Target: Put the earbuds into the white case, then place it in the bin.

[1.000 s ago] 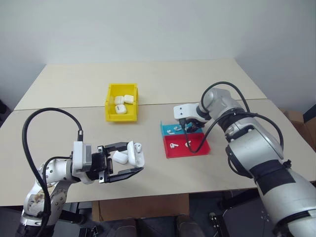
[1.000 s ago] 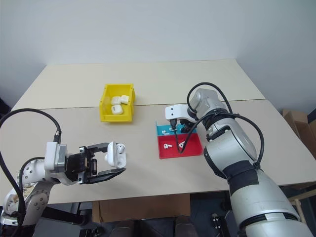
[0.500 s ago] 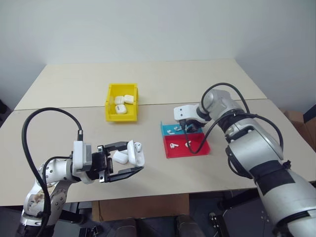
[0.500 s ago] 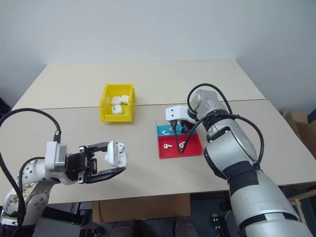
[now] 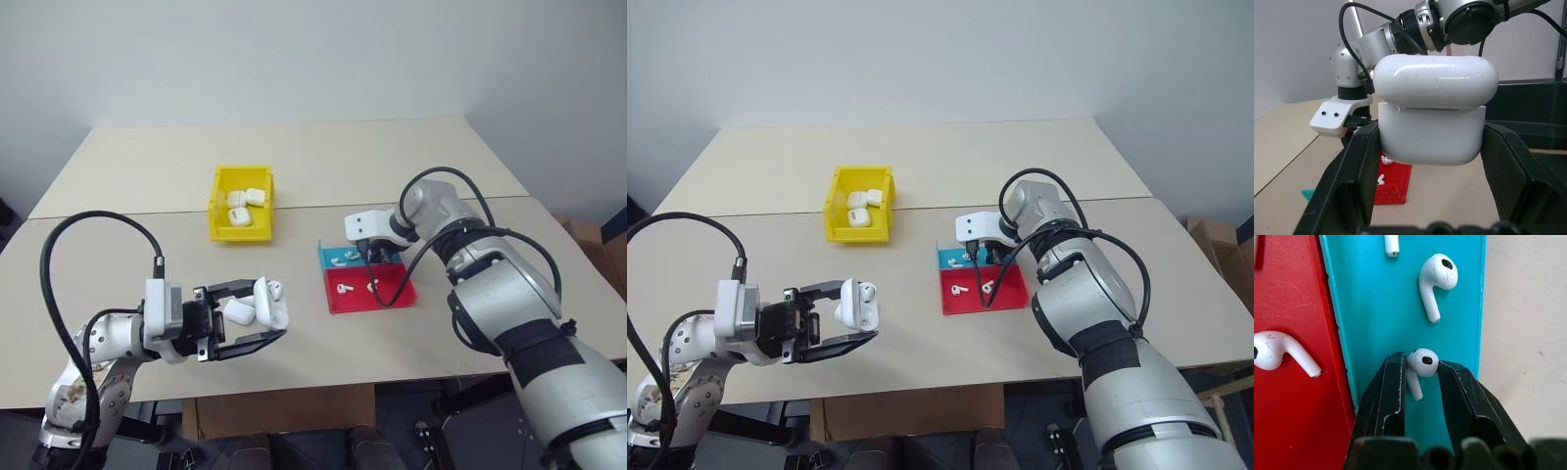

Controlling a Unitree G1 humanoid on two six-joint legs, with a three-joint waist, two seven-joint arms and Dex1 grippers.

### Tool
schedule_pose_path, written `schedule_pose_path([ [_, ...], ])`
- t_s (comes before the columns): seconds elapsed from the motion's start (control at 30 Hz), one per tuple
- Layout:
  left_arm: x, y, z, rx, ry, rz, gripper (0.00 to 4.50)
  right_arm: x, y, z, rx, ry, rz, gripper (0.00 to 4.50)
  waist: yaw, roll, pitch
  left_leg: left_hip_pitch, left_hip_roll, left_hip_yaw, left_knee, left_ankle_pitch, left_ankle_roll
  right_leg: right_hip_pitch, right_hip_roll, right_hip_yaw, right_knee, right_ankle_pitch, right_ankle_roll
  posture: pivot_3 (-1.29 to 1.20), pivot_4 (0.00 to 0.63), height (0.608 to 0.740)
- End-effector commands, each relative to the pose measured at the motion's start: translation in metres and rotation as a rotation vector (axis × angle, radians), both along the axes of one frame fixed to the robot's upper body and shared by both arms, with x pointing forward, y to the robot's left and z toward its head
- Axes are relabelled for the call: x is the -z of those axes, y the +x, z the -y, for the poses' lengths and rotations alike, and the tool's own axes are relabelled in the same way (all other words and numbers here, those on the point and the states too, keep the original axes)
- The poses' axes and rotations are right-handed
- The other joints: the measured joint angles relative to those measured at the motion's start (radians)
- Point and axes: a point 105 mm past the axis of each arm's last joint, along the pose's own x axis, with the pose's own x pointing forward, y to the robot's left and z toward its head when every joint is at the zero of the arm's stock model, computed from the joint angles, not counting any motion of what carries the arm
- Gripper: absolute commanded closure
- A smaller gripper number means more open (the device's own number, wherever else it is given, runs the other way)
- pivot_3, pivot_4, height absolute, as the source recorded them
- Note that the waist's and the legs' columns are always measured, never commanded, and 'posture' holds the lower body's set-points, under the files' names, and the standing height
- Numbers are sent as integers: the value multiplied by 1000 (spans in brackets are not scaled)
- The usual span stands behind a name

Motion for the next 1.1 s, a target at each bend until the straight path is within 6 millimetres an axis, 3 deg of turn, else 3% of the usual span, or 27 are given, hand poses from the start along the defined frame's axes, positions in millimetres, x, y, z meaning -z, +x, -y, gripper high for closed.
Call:
schedule_pose_path([
  [0.03,-8,-3,4,14,9,47,1715,-9,3,-5,-13,25,30,3190,0,0,0,0,0,0,0,0,0,0,0,0,0,0,0,0,150,740],
  [0.17,-9,-3,3,13,5,46,1715,-21,5,-7,-2,75,55,3190,0,0,0,0,0,0,0,0,0,0,0,0,0,0,0,0,150,740],
  [0.43,-15,4,6,18,-3,50,1715,-71,9,-7,14,303,122,3190,2,0,0,-1,0,0,0,0,0,0,0,0,0,0,0,0,150,740],
  [0.53,-20,9,6,20,-9,52,1715,-88,9,1,24,382,153,3190,2,0,0,-1,0,0,0,0,0,0,0,0,0,0,0,0,150,740],
  [0.7,-27,16,7,29,-34,53,1715,-144,1,6,46,781,202,3190,3,0,0,-1,0,0,0,0,0,0,0,0,0,0,0,0,150,740],
  [0.8,-39,17,9,39,-93,40,1715,-187,-28,15,-67,1115,270,3190,6,0,0,-1,0,0,-1,0,0,0,0,0,-1,0,0,0,150,740],
  [0.83,-43,17,10,46,-113,35,1715,-196,-49,20,-121,1205,289,3190,11,0,0,-1,0,-1,-1,0,0,1,0,-1,-2,0,0,0,150,740],
  [1.0,-59,20,17,90,-188,18,1715,-211,-125,27,-250,1449,375,3190,28,1,1,-3,-1,-2,-1,0,0,0,-1,-2,-1,0,1,0,150,740],
  [1.1,-68,22,27,127,-238,-2,1715,-209,-156,26,-237,1514,351,3190,31,1,1,-2,0,-2,1,0,0,1,-1,-2,1,0,1,0,150,740],
])
